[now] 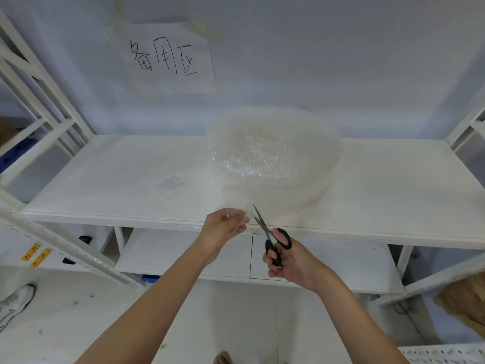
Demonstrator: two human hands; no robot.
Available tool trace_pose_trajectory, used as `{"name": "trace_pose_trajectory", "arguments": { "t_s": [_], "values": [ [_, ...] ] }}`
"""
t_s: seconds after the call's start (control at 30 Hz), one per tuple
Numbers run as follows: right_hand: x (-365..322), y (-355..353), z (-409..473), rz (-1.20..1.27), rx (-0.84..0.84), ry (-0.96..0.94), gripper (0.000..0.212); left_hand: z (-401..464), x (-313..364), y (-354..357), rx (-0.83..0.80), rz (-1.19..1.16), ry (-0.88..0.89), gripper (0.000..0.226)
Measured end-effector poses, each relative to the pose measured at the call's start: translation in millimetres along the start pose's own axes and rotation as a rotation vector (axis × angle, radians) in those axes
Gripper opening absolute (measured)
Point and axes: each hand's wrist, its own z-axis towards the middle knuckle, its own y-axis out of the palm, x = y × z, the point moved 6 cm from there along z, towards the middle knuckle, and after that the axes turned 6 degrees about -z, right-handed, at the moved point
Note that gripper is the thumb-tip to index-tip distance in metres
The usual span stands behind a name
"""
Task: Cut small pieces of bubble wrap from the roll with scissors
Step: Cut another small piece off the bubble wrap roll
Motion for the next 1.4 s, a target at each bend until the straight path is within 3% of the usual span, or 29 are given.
{"name": "trace_pose_trajectory", "arguments": {
  "t_s": [0.2,0.6,1.07,1.4],
  "values": [
    [-8.7,5.3,7.3,0.018,0.004,-0.019,0.051,-3.2,-4.4,0.9,-0.009,-0.018,-0.038,0.017],
    [-6.7,-1.6,8.6,0.078,0.098,-0.09,0.041,-4.0,-3.3,5.8,-0.018,-0.016,-0.03,0.014],
    [-11.2,0.6,10.1,0.18,0.004,-0.077,0.048,-6.9,0.8,9.0,-0.066,0.02,-0.021,0.018],
    [-20.1,1.6,6.3,0.197,0.04,-0.117,0.034,-3.7,9.8,5.6,-0.062,0.064,0.019,0.011]
  ]
}}
